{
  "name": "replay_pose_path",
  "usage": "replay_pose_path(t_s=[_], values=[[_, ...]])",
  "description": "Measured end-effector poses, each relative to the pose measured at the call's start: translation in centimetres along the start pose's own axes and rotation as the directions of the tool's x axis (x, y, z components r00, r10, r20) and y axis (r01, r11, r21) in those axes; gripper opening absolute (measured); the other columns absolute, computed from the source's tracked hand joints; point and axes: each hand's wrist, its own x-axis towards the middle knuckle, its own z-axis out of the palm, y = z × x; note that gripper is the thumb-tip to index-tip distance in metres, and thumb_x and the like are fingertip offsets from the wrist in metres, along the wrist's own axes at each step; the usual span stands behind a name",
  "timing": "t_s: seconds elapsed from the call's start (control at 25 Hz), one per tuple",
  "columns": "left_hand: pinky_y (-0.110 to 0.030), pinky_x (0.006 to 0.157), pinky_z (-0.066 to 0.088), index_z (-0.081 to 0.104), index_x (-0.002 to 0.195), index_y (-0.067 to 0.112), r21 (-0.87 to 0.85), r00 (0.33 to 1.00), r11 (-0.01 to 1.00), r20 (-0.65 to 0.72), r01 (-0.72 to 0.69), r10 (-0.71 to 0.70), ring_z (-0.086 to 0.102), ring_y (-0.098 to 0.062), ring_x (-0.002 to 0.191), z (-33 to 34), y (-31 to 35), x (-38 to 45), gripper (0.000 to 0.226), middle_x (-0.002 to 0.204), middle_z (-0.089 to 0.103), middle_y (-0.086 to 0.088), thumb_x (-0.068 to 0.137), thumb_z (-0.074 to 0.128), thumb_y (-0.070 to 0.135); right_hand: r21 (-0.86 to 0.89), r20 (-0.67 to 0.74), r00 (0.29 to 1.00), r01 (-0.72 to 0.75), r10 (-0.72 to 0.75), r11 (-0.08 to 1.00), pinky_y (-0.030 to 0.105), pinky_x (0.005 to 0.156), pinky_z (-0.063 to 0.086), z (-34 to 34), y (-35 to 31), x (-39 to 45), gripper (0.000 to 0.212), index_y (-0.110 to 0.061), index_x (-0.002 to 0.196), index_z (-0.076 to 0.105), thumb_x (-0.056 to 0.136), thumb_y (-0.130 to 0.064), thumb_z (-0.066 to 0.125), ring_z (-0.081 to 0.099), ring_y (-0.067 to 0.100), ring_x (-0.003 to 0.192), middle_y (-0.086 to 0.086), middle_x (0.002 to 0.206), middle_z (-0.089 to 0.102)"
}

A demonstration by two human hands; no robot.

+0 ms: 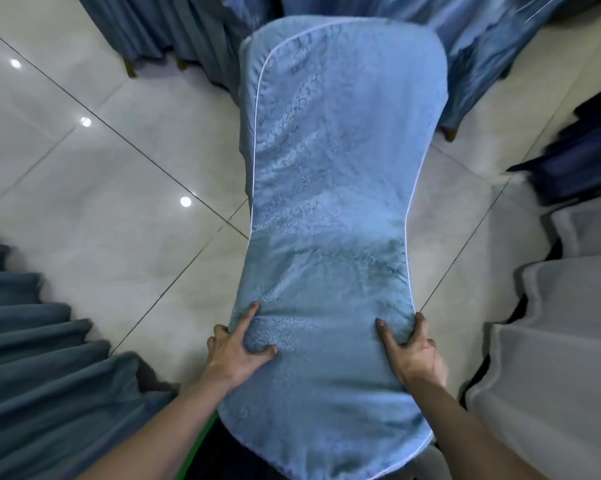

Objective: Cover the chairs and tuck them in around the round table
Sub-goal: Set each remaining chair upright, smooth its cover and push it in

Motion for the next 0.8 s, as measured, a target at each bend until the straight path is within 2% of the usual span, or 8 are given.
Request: replay_pose_path(t_s=[0.32,0.44,0.52,0.6,0.72,0.8], values=[[-0.037,0.111,0.036,0.007,0.147,0.064,0.094,0.997,0.994,0.034,0.059,-0.062,0.042,-0.034,0.126,-4.4,2.9,-10.5,0.094,0.123,0.038,-0.009,0.071,0.061,0.079,-0.069,0.15,0.987,-0.052,0.062,0.996,0.039,0.092,0.05,-9.2,0.0,-7.6,0.099,-0.036,0.141,0.025,0.065,-0.098,0.032,0.064,0.032,0.111,0.012,0.119,0.066],[-0.035,0.112,0.035,0.018,0.148,0.06,0.116,0.999,0.992,0.01,0.047,-0.049,0.04,-0.034,0.13,-6.9,4.8,-13.2,0.089,0.134,0.034,-0.008,0.071,0.06,0.079,-0.123,0.181,0.98,-0.064,0.086,0.99,0.038,0.097,0.046,-13.1,-1.1,-8.7,0.1,-0.032,0.14,0.031,0.065,-0.098,0.034,0.06,0.031,0.119,0.011,0.127,0.064],[-0.034,0.114,0.033,0.027,0.147,0.056,0.115,1.0,0.993,0.004,0.022,-0.022,0.037,-0.036,0.136,-9.3,6.6,-14.8,0.084,0.148,0.025,-0.009,0.073,0.061,0.077,-0.139,0.193,0.977,-0.063,0.089,0.988,0.038,0.098,0.045,-15.8,-2.3,-9.2,0.1,-0.028,0.138,0.035,0.065,-0.096,0.036,0.058,0.03,0.122,0.01,0.131,0.062],[-0.032,0.114,0.033,0.037,0.143,0.052,0.128,0.999,0.991,0.005,-0.037,0.037,0.037,-0.034,0.139,-11.9,8.6,-15.8,0.074,0.153,0.02,-0.007,0.076,0.061,0.074,-0.14,0.202,0.976,-0.054,0.082,0.989,0.038,0.098,0.043,-18.4,-3.7,-9.1,0.097,-0.026,0.138,0.039,0.067,-0.093,0.039,0.057,0.028,0.123,0.008,0.134,0.06],[-0.031,0.116,0.031,0.045,0.139,0.048,0.211,0.987,0.965,0.001,-0.155,0.158,0.04,-0.028,0.138,-15.1,11.6,-16.9,0.057,0.152,0.032,0.0,0.087,0.054,0.067,-0.145,0.21,0.977,-0.007,0.038,0.989,0.039,0.103,0.042,-22.8,-6.4,-8.6,0.09,-0.022,0.141,0.041,0.075,-0.082,0.047,0.053,0.03,0.127,0.011,0.138,0.054],[-0.037,0.117,0.029,0.047,0.139,0.047,0.288,0.977,0.938,-0.041,-0.19,0.211,0.037,-0.022,0.14,-16.6,13.2,-17.9,0.05,0.151,0.039,0.007,0.092,0.046,0.064,-0.268,0.164,0.983,0.123,-0.081,0.955,0.042,0.107,0.038,-25.1,-8.4,-8.9,0.077,-0.029,0.14,0.044,0.079,-0.075,0.047,0.047,0.032,0.13,0.01,0.141,0.047]])
